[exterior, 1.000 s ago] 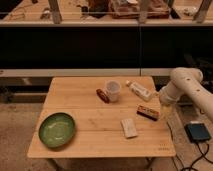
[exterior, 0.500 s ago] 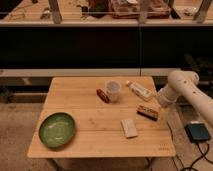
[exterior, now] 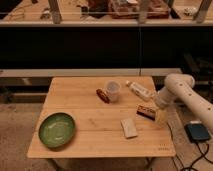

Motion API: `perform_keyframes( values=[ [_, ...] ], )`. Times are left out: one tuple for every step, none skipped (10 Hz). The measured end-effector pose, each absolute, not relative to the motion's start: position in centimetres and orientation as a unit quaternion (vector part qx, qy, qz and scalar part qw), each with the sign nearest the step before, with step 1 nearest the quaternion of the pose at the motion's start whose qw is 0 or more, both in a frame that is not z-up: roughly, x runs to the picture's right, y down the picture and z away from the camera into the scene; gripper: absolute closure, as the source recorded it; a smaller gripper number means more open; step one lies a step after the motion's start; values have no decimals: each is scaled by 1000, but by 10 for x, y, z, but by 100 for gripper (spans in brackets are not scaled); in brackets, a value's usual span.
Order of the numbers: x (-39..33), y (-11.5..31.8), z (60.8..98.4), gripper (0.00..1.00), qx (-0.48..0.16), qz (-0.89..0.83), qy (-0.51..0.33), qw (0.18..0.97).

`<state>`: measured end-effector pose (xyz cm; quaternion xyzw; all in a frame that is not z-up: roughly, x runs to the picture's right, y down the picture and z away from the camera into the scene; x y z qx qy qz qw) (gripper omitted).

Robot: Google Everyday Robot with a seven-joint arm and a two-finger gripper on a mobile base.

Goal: Place the eraser in the ceramic cup

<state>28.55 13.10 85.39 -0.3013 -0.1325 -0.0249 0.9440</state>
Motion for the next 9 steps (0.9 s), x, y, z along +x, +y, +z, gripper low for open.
perform_keyframes(
  values=[
    [282, 134, 859, 20, -302, -26, -134, 943],
    [282, 135, 861, 20, -302, -25, -135, 943],
    [282, 140, 866, 20, -303, -24, -139, 942],
    [281, 142, 869, 20, -304, -22, -142, 942],
    [280, 142, 870, 20, -304, -23, -144, 941],
    [275, 144, 875, 20, -305, -24, -147, 941],
    [273, 145, 877, 20, -305, -24, -149, 940],
    [272, 147, 878, 23, -306, -23, -151, 940],
    [272, 147, 878, 29, -305, -23, -152, 940]
  ],
)
